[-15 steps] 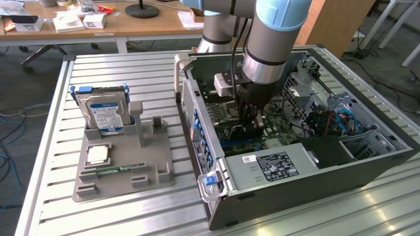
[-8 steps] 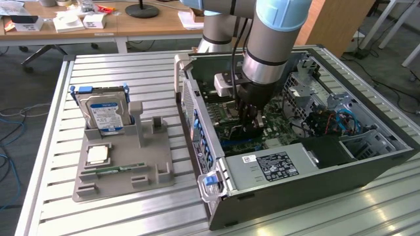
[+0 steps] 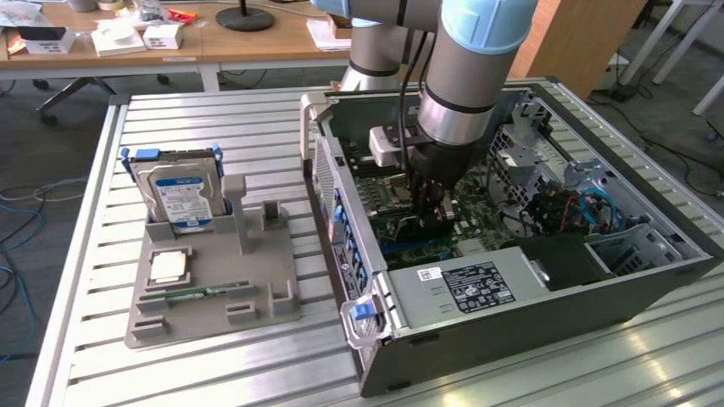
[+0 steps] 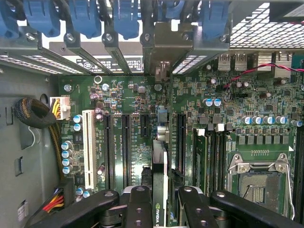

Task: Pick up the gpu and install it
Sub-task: 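Insert the gpu into the slot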

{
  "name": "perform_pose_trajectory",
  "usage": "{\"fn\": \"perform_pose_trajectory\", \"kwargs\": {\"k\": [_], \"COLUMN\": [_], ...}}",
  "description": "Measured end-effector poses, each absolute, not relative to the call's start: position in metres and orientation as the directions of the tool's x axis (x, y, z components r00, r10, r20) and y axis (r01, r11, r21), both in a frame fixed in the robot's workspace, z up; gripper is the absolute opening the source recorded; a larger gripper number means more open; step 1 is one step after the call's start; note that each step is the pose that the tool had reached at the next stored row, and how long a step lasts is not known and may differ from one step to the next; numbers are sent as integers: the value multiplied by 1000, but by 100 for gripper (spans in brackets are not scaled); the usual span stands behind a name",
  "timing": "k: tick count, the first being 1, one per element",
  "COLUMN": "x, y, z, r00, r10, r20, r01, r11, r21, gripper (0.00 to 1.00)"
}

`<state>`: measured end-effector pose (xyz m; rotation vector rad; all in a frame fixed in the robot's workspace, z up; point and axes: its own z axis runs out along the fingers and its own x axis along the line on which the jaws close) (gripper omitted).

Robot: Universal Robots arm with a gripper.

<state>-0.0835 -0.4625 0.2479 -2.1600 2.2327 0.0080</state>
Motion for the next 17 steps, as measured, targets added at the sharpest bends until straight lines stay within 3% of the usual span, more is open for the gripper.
{"fn": "perform_pose_trajectory", "kwargs": {"k": [17], "x": [-83], "y": [-463], "z": [248], "r00": [-29], "r10": [-999], "r20": [-29], "r01": [-999], "r11": [30], "r21": [-21], "gripper": [26]}}
